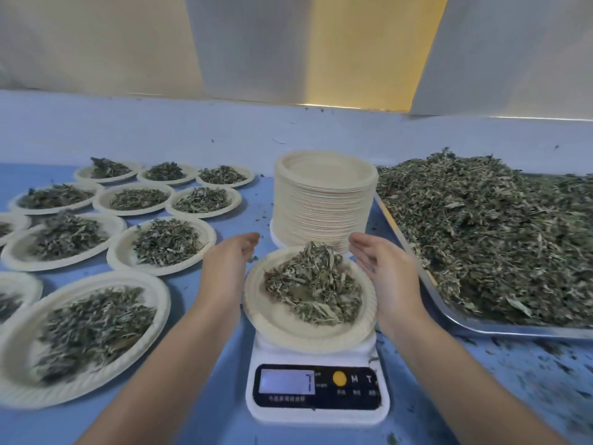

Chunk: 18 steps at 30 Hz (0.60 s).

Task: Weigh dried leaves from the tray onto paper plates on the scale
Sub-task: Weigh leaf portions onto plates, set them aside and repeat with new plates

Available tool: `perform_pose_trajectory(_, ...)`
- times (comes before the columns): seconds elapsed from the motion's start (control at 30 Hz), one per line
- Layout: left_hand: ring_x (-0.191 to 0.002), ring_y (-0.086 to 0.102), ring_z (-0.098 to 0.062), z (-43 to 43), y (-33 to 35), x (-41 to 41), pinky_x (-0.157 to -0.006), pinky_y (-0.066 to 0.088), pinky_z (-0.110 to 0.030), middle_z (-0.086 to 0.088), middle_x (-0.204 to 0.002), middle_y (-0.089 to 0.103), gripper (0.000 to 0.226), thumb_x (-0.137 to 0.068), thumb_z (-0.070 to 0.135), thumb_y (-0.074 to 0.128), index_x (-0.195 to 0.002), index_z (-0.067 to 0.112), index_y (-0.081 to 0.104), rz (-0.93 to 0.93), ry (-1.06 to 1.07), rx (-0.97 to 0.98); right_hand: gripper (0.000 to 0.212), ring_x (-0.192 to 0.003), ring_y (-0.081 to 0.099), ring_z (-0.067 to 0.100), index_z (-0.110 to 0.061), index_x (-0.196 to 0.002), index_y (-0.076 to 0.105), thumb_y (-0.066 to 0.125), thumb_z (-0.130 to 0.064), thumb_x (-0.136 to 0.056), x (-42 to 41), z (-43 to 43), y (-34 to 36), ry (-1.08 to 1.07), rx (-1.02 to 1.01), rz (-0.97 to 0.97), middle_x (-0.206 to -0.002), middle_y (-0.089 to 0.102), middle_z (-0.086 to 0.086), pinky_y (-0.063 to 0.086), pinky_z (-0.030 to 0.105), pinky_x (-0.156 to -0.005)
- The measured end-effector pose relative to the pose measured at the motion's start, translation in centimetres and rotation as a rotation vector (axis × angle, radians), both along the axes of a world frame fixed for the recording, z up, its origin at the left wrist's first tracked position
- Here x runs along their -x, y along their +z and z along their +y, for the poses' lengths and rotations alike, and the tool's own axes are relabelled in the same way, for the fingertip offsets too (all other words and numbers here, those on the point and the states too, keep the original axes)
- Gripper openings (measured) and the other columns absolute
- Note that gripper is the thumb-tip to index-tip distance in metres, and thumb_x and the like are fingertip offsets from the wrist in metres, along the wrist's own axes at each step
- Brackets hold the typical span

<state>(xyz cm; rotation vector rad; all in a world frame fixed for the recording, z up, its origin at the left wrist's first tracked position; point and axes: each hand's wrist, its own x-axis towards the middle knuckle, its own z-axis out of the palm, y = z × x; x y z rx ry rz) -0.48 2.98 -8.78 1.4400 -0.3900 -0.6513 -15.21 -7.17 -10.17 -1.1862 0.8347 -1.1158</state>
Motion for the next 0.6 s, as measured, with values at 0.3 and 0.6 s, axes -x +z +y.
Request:
perform_pose_trajectory(0.3, -0.105, 0.061, -0.019, -0.4, -0.3, -0.2, -0.087, 0.048, -0.032, -0.007, -0.113, 0.065, 0.022, -0.091, 0.007, 0.047, -0.101, 0.011, 0.066, 0.158, 0.011, 0.067, 0.034, -0.1, 0.065, 0.012, -0.014, -0.088, 0.07, 0.042, 0.003, -0.09, -0.2, 0.5, 0.1, -0.01, 0.026, 0.009, -0.102, 0.071, 0.004, 0.049, 0.024, -0.088)
perform_pose_trajectory(0.6, -0.103, 0.062, -0.025, 1.5, 1.9, -4.9, -0.09, 0.049, -0.038, -0.006, -0.11, 0.066, 0.038, -0.087, -0.016, 0.041, -0.111, 0.004, 0.06, 0.239, -0.02, 0.102, 0.033, -0.104, 0.063, 0.025, -0.015, -0.082, 0.072, 0.045, 0.006, -0.085, -3.9, 2.1, 1.6, 0.058, 0.026, 0.07, -0.103, 0.07, 0.01, 0.048, 0.044, -0.099)
